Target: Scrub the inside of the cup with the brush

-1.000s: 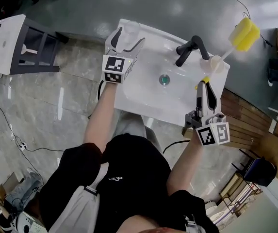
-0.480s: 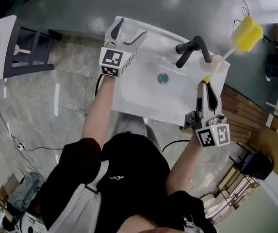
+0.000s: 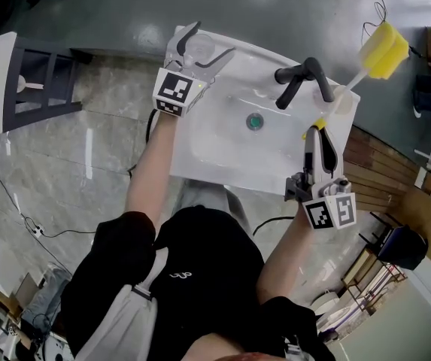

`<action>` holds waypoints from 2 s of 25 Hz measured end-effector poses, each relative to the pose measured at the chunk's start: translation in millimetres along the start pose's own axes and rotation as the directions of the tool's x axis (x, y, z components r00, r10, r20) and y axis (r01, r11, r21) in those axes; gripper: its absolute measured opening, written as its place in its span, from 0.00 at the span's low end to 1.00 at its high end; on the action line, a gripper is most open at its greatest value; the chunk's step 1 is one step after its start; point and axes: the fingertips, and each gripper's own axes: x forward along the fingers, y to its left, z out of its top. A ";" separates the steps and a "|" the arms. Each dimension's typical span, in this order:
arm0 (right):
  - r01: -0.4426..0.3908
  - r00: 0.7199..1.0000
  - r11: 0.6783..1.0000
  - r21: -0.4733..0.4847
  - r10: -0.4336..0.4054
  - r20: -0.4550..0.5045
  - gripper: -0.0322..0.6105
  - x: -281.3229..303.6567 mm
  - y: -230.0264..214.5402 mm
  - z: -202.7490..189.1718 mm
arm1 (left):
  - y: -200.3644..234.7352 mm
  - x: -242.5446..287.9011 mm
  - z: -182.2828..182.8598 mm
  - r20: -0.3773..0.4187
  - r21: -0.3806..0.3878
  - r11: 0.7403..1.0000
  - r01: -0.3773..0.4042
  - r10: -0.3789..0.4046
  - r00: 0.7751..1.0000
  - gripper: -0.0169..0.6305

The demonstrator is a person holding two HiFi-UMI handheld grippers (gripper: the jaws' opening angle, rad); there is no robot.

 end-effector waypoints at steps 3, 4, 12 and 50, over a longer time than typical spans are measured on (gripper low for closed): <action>0.018 1.000 1.000 0.010 -0.018 -0.001 0.13 -0.1 -1.8 -2.8 | -6.9 4.0 -4.6 -0.008 0.055 0.998 0.040 -0.039 0.999 0.64; 0.023 1.000 1.000 0.012 -0.023 -0.001 0.13 0.1 -2.2 -4.0 | -8.5 5.1 -5.1 -0.007 0.063 0.997 0.048 -0.047 0.999 0.64; 0.055 0.998 0.998 0.026 -0.055 -0.007 0.13 -2.6 3.5 -10.0 | -11.8 9.5 -5.8 -0.026 0.081 0.993 0.082 -0.080 0.996 0.54; -0.321 0.943 0.938 -0.133 0.304 -0.135 0.12 -135.9 10.6 -21.2 | -161.8 -121.0 98.1 -0.354 0.641 0.746 0.181 0.078 0.932 0.48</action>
